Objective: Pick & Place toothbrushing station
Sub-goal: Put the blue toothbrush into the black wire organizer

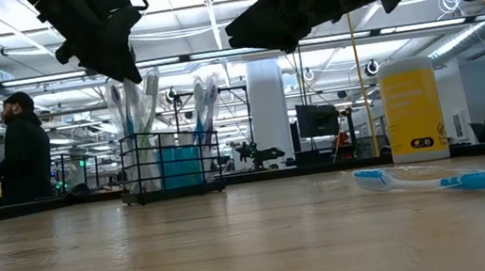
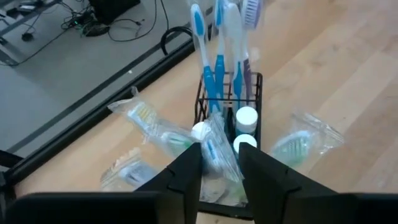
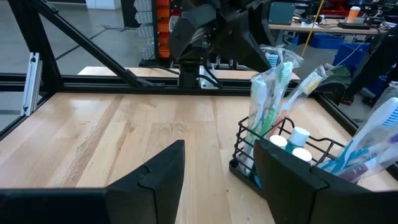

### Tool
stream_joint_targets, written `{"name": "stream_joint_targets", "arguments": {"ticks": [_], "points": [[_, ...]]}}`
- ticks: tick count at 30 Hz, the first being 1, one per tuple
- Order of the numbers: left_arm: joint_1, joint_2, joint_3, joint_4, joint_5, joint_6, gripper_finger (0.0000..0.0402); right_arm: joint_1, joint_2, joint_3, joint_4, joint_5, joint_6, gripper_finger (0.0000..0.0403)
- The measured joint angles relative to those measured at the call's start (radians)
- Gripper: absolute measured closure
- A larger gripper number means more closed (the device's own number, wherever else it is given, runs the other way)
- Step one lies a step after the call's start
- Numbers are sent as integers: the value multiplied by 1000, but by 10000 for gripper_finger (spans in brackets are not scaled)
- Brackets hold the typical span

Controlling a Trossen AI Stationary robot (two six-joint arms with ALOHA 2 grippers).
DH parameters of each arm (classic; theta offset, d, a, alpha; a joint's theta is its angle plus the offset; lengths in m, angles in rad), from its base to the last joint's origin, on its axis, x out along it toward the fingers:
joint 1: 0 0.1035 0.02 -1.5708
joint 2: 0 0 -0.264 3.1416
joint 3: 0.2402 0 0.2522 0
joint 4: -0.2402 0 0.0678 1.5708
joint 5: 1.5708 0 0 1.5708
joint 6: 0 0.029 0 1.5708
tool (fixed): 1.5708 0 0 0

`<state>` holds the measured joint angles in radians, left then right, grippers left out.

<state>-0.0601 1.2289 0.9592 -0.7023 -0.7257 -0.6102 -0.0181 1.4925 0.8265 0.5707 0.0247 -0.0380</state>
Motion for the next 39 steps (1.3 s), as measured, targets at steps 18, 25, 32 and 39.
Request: {"name": "stream_joint_targets", "arguments": {"ticks": [18,25,32,39], "points": [[-87,-209,0,-51,19,7,350,0,0,0,-4,0,50,216],[-142,-207,0,-57,18,7,371,27,0,0,-54,-3,212,216],[-148,-180,0,-49,14,42,398,170,0,1,-182,-3,419,216],[-147,-152,0,-49,-15,49,373,377,0,1,-421,-2,654,216]]}}
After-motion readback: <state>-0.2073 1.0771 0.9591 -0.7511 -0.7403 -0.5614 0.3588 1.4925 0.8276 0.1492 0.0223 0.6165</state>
